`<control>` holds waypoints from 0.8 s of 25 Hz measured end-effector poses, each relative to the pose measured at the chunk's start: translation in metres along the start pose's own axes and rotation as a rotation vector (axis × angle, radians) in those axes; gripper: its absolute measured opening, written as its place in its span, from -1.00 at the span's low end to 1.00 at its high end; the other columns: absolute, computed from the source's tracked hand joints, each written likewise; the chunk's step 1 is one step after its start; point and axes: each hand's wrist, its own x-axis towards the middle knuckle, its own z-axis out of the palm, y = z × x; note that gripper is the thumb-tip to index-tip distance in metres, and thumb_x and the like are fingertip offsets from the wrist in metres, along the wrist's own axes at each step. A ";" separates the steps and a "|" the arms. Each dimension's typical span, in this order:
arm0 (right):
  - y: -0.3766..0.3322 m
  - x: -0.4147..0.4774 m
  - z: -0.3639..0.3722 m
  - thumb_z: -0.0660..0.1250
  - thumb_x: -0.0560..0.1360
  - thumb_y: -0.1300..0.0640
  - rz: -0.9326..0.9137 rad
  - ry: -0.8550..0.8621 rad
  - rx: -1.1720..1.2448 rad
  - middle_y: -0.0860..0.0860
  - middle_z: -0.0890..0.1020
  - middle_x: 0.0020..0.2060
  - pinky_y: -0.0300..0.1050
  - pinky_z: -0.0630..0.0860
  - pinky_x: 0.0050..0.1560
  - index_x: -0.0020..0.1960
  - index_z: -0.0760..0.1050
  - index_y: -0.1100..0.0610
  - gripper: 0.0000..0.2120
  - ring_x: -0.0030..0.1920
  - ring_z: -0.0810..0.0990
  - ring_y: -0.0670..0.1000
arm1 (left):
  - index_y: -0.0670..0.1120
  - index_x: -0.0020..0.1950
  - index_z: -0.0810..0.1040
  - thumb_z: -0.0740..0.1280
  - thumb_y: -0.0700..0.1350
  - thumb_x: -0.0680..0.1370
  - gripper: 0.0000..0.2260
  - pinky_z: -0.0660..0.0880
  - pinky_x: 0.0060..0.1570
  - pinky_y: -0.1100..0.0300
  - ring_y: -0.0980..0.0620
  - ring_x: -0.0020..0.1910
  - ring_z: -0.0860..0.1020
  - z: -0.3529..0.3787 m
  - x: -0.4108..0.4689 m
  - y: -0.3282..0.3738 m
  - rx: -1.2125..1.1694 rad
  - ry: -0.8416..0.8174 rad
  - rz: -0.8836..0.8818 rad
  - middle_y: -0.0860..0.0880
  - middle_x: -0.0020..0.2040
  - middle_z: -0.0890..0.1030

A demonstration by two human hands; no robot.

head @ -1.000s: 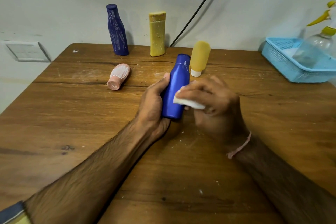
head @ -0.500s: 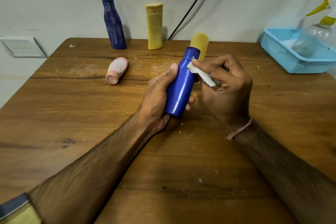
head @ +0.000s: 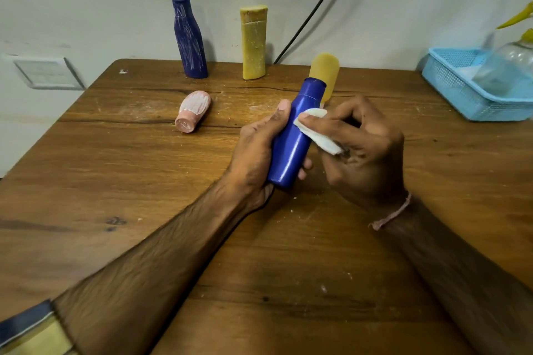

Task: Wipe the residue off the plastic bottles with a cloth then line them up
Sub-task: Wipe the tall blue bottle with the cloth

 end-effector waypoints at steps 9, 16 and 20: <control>0.004 0.000 0.007 0.42 0.54 0.38 0.061 -0.030 0.003 0.17 0.64 0.07 -0.10 0.60 0.06 0.30 0.59 0.22 -0.66 0.07 0.62 0.09 | -0.18 0.20 0.52 0.19 0.17 0.68 -0.58 0.46 -0.57 0.23 0.03 -0.47 0.54 -0.008 0.006 0.002 -0.002 0.066 -0.170 -0.09 -0.20 0.60; -0.003 -0.004 0.009 0.46 0.52 0.32 0.039 -0.020 -0.034 0.16 0.69 0.05 -0.34 0.51 0.17 0.22 0.63 0.25 -0.72 0.08 0.60 -0.06 | -0.15 0.16 0.44 0.14 0.19 0.68 -0.60 0.45 -0.54 0.20 -0.05 -0.45 0.50 -0.008 0.008 -0.004 0.120 0.130 0.022 -0.13 -0.24 0.57; 0.005 0.001 0.011 0.43 0.55 0.30 0.144 0.085 -0.067 0.19 0.67 0.05 -0.38 0.52 0.11 0.24 0.61 0.28 -0.73 0.06 0.61 -0.03 | -0.20 0.20 0.48 0.32 0.03 0.63 -0.68 0.48 -0.53 0.20 -0.09 -0.38 0.53 -0.007 0.006 -0.005 0.132 0.018 0.048 -0.20 -0.04 0.60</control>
